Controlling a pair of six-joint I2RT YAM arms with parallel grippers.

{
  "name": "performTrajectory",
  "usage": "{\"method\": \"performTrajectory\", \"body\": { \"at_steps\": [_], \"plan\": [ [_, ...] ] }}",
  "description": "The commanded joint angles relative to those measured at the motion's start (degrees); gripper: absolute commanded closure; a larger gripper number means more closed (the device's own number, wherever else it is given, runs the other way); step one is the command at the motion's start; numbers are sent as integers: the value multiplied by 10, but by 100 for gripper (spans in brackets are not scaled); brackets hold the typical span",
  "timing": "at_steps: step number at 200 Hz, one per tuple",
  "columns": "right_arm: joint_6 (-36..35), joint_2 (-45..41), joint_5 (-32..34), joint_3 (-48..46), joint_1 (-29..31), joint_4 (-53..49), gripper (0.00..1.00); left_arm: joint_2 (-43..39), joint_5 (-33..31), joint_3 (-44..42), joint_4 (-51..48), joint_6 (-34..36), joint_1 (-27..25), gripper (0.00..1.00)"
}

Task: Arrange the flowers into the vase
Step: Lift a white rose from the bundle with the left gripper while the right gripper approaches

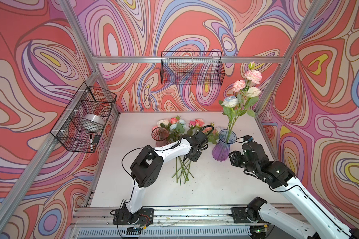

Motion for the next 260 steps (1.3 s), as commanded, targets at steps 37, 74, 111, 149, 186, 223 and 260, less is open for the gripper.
{"method": "performTrajectory", "body": {
  "at_steps": [37, 74, 111, 149, 186, 223, 260],
  "plan": [
    [-13, -31, -20, 5, -3, -16, 64, 44, -41, 31, -35, 12, 4, 68],
    [-19, -34, -27, 17, -3, -27, 64, 50, 1, 26, -27, 6, 19, 81],
    [-26, -40, -19, 33, -3, -49, 65, 45, 57, 19, -32, 11, 24, 94],
    [-30, -52, -8, 51, -3, -64, 64, -4, 78, 22, -46, -12, 25, 100],
    [-29, -53, -29, 58, -3, -44, 64, -100, 89, 19, -39, -39, 25, 100],
    [-24, -49, -67, 37, -3, 10, 64, -191, 117, -41, 26, -89, 24, 100],
    [-24, -23, -132, 65, -3, 39, 63, -297, 114, -154, 136, -145, 13, 100]
  ]
}}
